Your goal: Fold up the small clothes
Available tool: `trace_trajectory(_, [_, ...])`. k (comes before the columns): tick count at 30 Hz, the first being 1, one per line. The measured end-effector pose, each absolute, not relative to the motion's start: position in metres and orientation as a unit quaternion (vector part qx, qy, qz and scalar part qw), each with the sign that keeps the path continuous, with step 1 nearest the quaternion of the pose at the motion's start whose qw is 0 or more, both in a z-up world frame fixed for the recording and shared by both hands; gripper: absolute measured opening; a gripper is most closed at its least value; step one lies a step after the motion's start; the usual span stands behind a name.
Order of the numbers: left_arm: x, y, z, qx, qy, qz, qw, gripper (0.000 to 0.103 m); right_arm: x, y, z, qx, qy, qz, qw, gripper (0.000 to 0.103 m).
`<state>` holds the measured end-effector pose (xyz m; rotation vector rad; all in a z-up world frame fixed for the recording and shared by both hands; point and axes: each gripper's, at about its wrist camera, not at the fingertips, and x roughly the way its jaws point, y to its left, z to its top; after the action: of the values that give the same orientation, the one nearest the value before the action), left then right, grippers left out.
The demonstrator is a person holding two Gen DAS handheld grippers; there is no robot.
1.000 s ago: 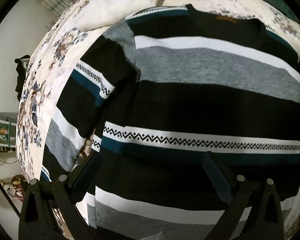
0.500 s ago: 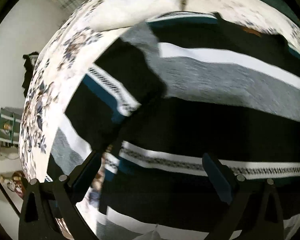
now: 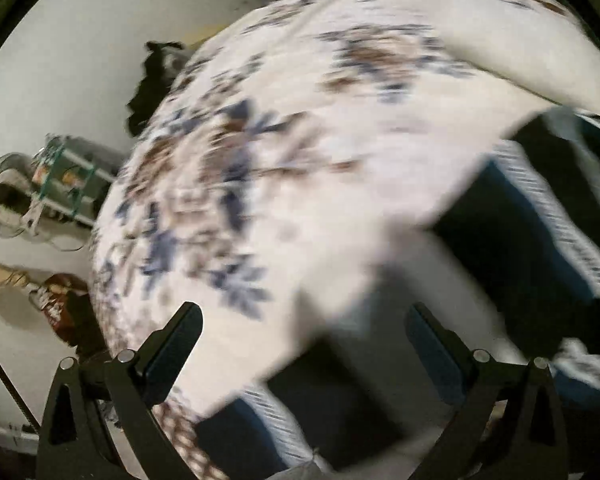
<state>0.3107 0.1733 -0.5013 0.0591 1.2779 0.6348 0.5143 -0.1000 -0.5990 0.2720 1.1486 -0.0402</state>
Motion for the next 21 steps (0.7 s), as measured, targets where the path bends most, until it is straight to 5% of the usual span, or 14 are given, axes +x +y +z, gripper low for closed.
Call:
trace_trajectory(6, [0.272, 0.253, -0.513, -0.006, 0.595, 0.324, 0.736, 0.103, 0.528, 0.112, -0.609, 0.03, 0.55, 0.112, 0.827, 0.012])
trace_trajectory(11, [0.25, 0.29, -0.53, -0.045, 0.614, 0.316, 0.722, 0.103, 0.523, 0.156, -0.649, -0.023, 0.588, 0.101, 0.802, 0.013])
trace_trajectory(13, [0.242, 0.301, -0.535, -0.073, 0.622, 0.294, 0.722, 0.103, 0.526, 0.144, -0.651, -0.002, 0.61, 0.104, 0.786, 0.02])
trace_trajectory(15, [0.232, 0.311, -0.538, -0.111, 0.635, 0.262, 0.718, 0.103, 0.518, 0.12, -0.643, 0.057, 0.628, 0.112, 0.768, 0.049])
trace_trajectory(17, [0.216, 0.323, -0.541, -0.158, 0.645, 0.222, 0.714, 0.103, 0.508, 0.09, -0.632, 0.104, 0.631, 0.107, 0.761, 0.062])
trace_trajectory(21, [0.179, 0.342, -0.553, -0.245, 0.653, 0.149, 0.701, 0.103, 0.461, 0.026, -0.613, 0.164, 0.636, 0.049, 0.752, 0.066])
